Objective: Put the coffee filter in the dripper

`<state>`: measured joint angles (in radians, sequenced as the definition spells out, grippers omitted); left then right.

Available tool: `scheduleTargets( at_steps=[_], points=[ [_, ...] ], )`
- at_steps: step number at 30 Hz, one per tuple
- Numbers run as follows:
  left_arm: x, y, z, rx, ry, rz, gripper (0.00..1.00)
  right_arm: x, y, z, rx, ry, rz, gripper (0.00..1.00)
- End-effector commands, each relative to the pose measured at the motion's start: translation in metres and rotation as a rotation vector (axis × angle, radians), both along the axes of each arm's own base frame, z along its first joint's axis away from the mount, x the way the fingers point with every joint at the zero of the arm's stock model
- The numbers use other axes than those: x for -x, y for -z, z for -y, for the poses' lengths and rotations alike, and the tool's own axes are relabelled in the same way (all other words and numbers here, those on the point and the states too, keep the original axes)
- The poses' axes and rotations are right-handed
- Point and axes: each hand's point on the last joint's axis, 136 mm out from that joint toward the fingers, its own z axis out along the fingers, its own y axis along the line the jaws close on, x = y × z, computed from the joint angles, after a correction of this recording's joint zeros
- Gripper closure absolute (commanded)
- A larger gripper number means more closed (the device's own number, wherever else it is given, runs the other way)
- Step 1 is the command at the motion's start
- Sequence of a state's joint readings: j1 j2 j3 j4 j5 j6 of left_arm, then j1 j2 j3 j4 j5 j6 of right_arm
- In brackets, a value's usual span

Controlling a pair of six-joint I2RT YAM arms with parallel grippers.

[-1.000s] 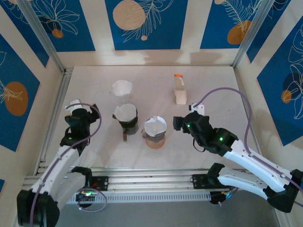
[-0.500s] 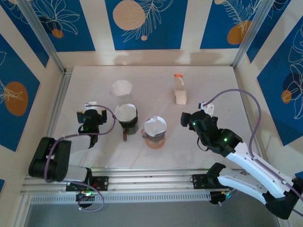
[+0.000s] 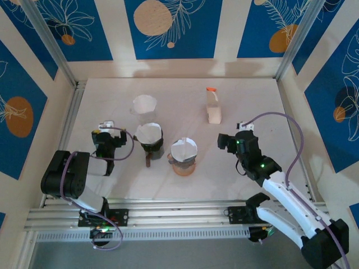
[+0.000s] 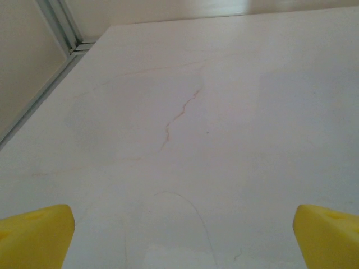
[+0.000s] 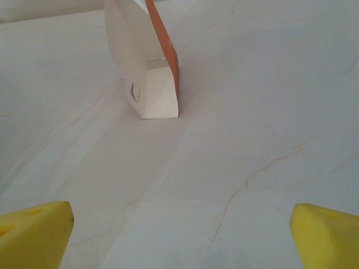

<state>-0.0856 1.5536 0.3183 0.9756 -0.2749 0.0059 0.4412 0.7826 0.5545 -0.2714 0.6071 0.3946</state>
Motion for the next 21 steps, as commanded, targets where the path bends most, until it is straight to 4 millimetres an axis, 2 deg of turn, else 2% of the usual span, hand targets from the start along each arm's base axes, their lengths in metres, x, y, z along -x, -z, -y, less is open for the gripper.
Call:
scheduleTargets(
  at_steps=[1,6,10,15,18,21],
  points=[
    [-0.007,-0.010,0.004,0.023,0.024,0.049,0.00,-0.022,-0.020,-0.005,-0.023,-0.073,0.141,0.01],
    [-0.010,-0.009,0.006,0.021,0.030,0.031,0.00,-0.053,-0.003,0.020,0.088,-0.038,0.153,0.01],
    [-0.010,-0.008,0.006,0.022,0.031,0.026,0.00,-0.071,0.018,0.027,0.146,-0.055,0.181,0.01],
    [-0.010,-0.008,0.006,0.022,0.031,0.027,0.00,-0.094,0.052,0.039,0.098,-0.053,0.187,0.01],
    [-0.010,-0.008,0.006,0.023,0.033,0.026,0.00,-0.108,0.053,0.040,0.092,-0.077,0.196,0.01],
    [-0.011,-0.008,0.006,0.023,0.032,0.026,0.00,-0.115,0.070,0.046,0.044,-0.064,0.186,0.01]
  ],
)
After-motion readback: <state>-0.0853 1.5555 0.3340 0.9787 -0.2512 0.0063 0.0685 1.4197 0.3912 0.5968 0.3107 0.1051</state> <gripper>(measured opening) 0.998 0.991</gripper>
